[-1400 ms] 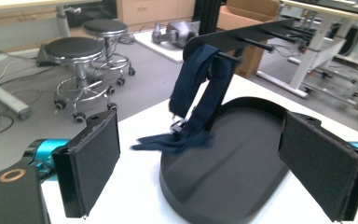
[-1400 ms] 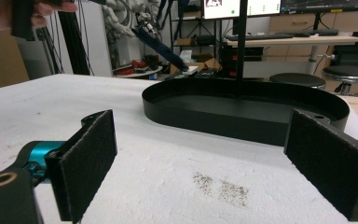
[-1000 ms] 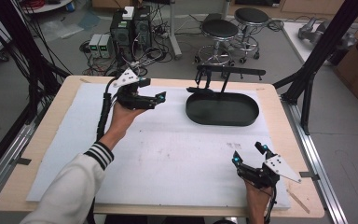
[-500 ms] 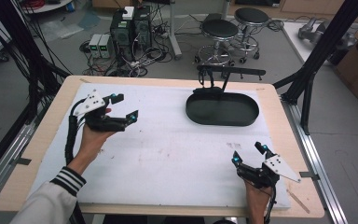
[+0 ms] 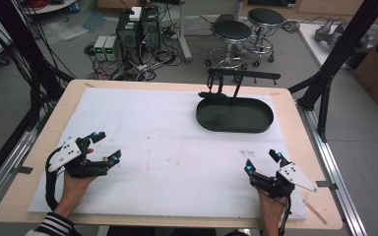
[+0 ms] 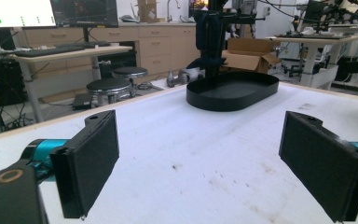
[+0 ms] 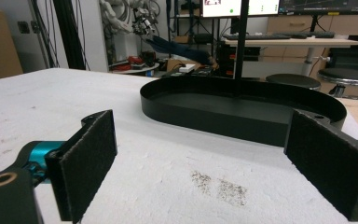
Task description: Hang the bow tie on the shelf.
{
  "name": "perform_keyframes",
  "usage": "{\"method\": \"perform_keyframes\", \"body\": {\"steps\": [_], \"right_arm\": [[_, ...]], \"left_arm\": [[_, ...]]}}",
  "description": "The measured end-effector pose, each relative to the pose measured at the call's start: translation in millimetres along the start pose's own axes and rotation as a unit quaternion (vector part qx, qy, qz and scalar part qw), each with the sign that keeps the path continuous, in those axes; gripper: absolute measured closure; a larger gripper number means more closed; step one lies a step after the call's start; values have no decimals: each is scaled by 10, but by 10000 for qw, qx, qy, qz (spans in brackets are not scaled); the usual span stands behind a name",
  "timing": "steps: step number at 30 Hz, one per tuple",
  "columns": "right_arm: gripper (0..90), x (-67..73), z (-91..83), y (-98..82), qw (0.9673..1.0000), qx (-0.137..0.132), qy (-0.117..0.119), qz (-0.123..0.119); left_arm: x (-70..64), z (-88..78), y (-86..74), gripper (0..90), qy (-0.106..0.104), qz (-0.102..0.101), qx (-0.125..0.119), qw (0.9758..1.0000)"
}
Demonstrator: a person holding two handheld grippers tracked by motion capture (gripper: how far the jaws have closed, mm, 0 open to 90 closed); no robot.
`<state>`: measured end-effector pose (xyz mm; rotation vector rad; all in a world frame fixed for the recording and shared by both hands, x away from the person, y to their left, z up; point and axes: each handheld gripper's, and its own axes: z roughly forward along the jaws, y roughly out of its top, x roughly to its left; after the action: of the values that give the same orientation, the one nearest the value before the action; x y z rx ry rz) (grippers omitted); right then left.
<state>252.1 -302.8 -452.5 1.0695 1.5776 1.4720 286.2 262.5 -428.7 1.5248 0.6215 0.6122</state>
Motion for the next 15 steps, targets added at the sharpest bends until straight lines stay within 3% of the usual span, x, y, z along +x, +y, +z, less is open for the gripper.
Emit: {"method": "perform_keyframes", "body": {"steps": [3, 7, 15], "right_arm": [[82, -3, 0, 0, 10000, 0, -27, -5], [82, 1, 2, 0, 10000, 13, -31, 11], [82, -3, -1, 0, 10000, -3, -26, 6]], "left_arm": [[5, -13, -73, 110, 18, -2, 109, 9999], [16, 4, -159, 71, 65, -165, 436, 9989], [-3, 20, -176, 68, 153, -208, 533, 9982]]}}
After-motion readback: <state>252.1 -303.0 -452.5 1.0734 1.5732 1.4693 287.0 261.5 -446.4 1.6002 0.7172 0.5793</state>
